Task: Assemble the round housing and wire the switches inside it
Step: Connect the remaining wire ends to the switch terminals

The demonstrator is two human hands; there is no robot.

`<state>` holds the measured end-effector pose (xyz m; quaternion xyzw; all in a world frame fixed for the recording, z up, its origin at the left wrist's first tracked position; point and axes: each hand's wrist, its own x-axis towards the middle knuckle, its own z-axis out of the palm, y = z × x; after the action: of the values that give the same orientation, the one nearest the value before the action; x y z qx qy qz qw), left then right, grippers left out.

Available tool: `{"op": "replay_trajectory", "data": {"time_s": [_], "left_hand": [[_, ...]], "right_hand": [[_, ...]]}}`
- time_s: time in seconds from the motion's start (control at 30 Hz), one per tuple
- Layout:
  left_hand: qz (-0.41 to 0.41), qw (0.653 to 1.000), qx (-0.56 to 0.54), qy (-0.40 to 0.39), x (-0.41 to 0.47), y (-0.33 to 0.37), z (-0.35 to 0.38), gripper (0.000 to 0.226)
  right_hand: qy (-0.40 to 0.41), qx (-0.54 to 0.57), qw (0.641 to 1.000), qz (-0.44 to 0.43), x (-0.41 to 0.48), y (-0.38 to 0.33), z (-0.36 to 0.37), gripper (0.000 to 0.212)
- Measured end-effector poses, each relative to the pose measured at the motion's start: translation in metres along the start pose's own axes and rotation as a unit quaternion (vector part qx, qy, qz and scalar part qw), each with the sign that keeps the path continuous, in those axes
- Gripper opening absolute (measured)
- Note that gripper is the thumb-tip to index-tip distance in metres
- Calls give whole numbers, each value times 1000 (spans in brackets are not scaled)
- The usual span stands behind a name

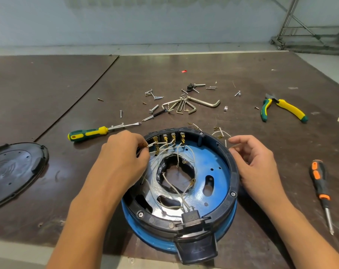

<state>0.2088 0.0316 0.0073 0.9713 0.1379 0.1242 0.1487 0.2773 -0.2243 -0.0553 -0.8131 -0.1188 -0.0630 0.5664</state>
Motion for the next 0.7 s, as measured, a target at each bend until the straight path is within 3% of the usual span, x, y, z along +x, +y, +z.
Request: {"op": "replay_trajectory", "data": {"time_s": [0.3, 0.4, 0.57, 0.7], "left_hand": [[28, 993, -101, 51, 1, 0, 0, 11], [45, 992, -116, 21, 0, 0, -3, 12], [73, 986, -84, -125, -6, -6, -19, 11], [52, 985, -143, -84, -6, -8, -30, 17]], "right_hand": [[2, -11, 1000, -3, 0, 0, 0, 20], [1, -15, 1000, -3, 0, 1, 0, 20], [2, -17, 1000, -5, 0, 0, 0, 21], [3, -17, 1000, -7, -1, 0, 0, 20]]}}
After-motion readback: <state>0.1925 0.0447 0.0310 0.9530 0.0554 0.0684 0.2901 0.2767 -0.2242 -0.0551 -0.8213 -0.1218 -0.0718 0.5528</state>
